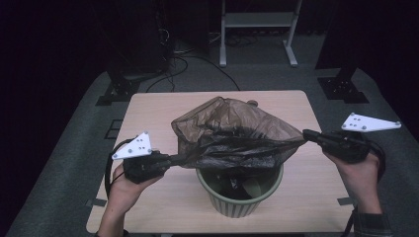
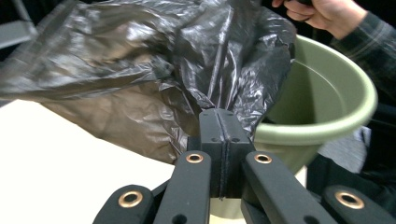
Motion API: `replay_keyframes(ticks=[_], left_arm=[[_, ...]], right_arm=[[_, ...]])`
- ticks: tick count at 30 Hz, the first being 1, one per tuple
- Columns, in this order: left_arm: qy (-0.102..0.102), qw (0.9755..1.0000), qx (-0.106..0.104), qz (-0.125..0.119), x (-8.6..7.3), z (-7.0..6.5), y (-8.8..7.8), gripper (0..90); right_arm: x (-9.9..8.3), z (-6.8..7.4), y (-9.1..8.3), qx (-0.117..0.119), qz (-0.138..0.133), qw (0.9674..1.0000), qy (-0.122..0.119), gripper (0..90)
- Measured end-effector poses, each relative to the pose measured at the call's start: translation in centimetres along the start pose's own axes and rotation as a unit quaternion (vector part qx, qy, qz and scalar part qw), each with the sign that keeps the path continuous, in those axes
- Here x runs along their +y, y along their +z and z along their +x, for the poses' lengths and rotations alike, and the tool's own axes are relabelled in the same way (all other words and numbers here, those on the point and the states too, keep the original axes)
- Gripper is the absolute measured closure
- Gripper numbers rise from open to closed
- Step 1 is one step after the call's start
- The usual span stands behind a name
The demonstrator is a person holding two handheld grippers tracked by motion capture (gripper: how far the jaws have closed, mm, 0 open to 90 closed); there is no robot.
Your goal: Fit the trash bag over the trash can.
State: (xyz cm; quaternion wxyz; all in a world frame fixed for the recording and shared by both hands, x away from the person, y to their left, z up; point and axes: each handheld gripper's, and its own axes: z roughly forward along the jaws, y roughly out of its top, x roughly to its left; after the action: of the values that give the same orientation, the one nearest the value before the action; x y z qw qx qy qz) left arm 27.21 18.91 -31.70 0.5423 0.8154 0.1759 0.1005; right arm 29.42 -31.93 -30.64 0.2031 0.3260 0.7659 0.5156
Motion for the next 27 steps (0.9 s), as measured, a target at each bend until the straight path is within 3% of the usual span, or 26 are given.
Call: replay_keyframes(ticks=[4, 12, 17, 27], left_arm=[[-0.003, 0.9999, -0.015, -0.004, -0.7, -1.0, -0.4, 89.5], [-0.006, 0.9989, -0.044, -0.016, -1.6, -3.5, -1.7, 89.6], [-0.011, 0.9983, -0.056, -0.009, -2.9, -5.1, -1.5, 89.6], [-0.039, 0.9947, -0.095, -0.001, -5.5, -6.0, -0.5, 89.6]], right_arm=[[-1.2, 0.7, -0.4, 0.007, 0.005, 1.0000, 0.001, 90.0], [-2.5, 2.6, -3.2, 0.008, 0.011, 0.9999, -0.006, 90.0], [-3.7, 4.2, -4.6, 0.012, 0.022, 0.9996, -0.014, 90.0], [-7.4, 5.7, -4.2, 0.039, 0.050, 0.9980, 0.006, 90.0]])
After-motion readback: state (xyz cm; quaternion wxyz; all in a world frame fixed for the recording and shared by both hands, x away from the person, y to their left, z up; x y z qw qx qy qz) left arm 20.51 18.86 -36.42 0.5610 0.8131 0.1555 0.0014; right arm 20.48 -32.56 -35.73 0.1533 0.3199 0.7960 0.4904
